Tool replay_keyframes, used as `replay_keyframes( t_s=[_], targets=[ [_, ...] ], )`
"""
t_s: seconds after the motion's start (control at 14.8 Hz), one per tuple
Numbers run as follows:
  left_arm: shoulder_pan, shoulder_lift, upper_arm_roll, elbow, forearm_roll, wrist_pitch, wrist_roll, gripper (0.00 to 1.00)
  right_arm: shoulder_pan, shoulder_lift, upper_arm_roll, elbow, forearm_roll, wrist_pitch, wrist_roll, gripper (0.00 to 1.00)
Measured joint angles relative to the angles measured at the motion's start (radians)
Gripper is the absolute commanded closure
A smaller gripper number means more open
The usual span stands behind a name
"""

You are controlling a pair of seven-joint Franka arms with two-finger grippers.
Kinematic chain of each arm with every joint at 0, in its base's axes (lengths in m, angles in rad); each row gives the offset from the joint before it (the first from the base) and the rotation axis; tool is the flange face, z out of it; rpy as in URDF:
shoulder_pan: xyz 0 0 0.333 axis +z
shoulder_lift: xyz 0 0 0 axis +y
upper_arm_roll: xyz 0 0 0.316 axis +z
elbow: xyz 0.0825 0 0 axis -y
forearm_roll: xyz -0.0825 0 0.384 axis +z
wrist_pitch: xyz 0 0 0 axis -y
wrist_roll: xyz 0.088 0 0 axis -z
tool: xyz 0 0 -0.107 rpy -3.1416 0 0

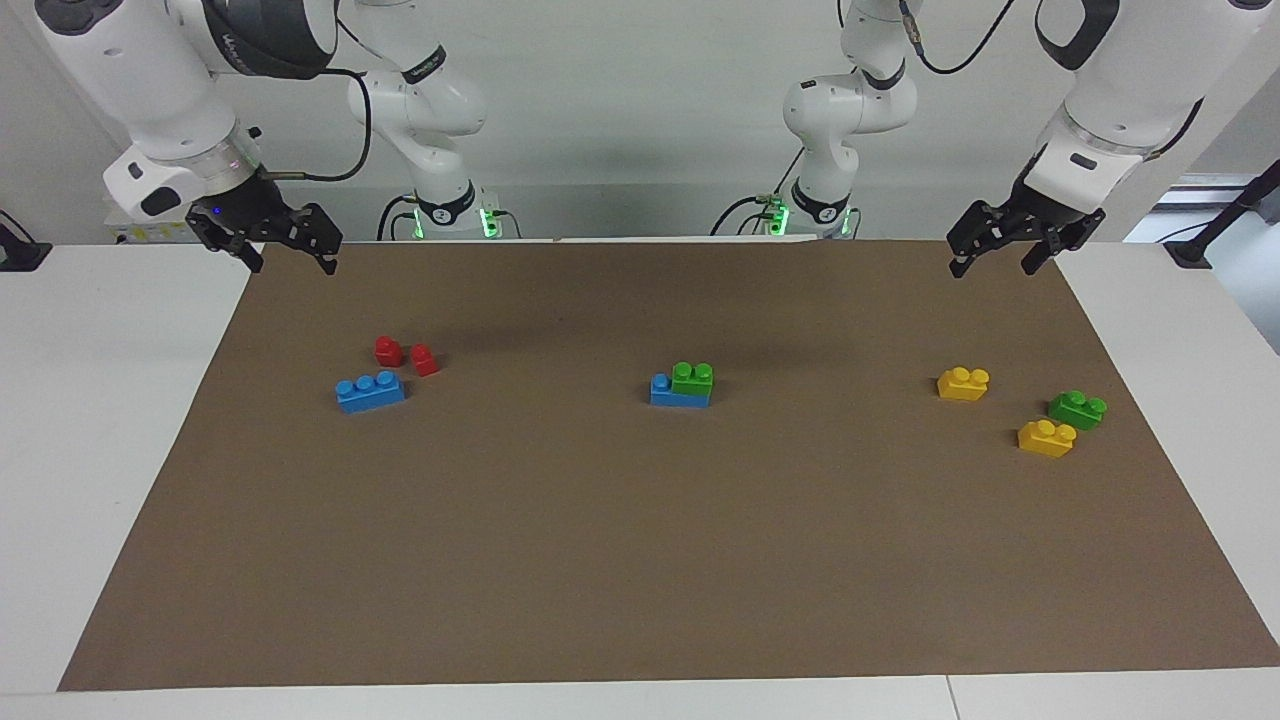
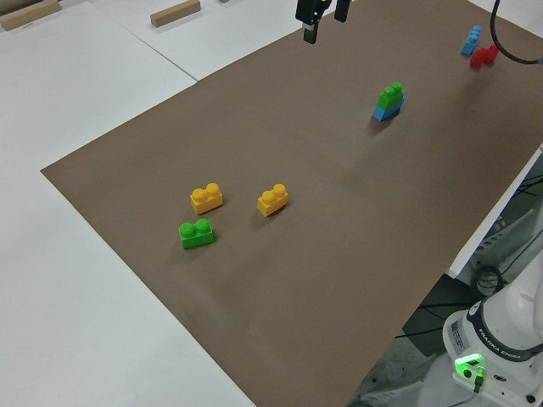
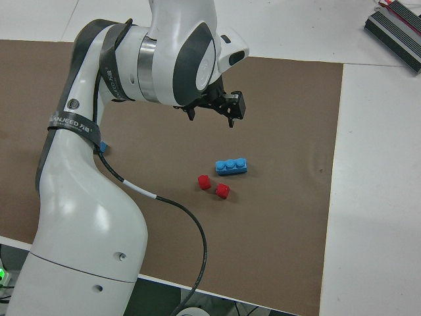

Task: Remove green block with left arm and hold with right

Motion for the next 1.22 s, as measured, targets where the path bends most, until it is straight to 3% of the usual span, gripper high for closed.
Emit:
replay_keyframes(
  t_s=[0.88,1.22],
  targets=[
    [0.001,-0.019,0.002,-0.038,0.000,0.011,0.000,0.00,-0.003,-0.002,-0.005,-0.008,0.000,0.046,0.045,0.00],
    [0.001,-0.020,0.003,-0.046,0.000,0.011,-0.025,0.00,0.025,0.002,0.005,-0.050,0.025,0.135,0.357,0.00]
  ],
)
